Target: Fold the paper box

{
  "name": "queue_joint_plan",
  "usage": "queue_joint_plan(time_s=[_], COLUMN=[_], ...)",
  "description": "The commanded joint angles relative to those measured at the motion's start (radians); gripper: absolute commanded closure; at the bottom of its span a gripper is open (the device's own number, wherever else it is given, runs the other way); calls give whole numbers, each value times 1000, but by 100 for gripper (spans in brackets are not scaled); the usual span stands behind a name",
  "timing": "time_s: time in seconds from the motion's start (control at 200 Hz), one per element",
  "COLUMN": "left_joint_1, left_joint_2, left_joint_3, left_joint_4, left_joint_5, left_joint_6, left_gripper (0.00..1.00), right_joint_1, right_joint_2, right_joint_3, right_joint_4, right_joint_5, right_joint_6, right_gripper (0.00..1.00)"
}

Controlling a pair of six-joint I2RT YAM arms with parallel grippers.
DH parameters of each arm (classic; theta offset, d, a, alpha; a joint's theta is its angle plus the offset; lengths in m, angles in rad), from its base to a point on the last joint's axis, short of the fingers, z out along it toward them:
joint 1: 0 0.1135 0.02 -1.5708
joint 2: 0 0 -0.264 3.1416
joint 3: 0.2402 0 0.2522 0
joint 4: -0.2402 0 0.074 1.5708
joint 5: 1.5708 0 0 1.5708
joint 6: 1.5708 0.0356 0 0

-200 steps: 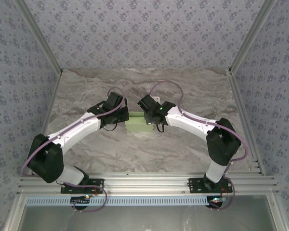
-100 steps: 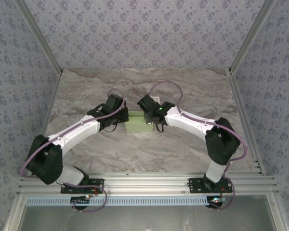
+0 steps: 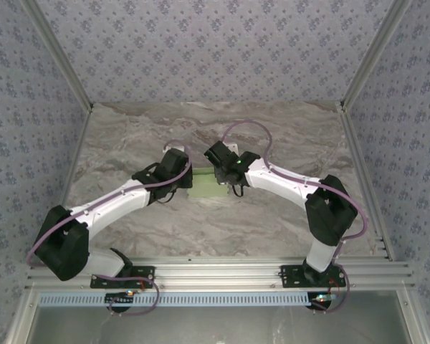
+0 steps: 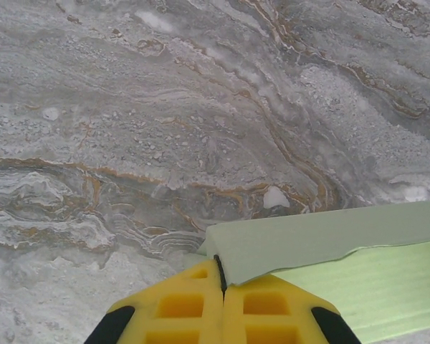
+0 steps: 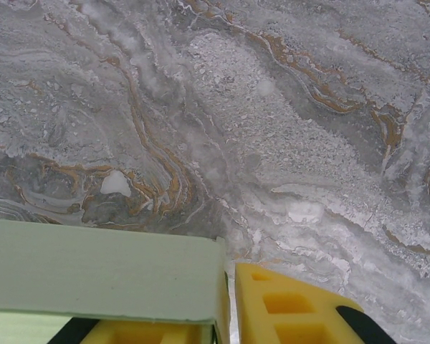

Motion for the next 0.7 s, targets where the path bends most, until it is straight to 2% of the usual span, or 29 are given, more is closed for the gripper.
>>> queue_joint_plan(time_s=[0.0, 0.275, 0.7], left_joint_1=[-23, -54, -70], left_joint_2=[1, -3, -6], left_joint_3=[-31, -53, -68], left_joint_4=[-62, -57, -50], left_joint_5=[-40, -116, -160], left_joint_6=[26, 23, 6], left_gripper=[96, 96, 96], right_joint_1=[-3, -4, -36], right_joint_2=[-13, -69, -216], right_joint_3=[4, 6, -44], right_joint_4=[-40, -35, -41], right_joint_5=[0, -43, -148], right_joint_6=[22, 24, 66], right_gripper=[79, 73, 63])
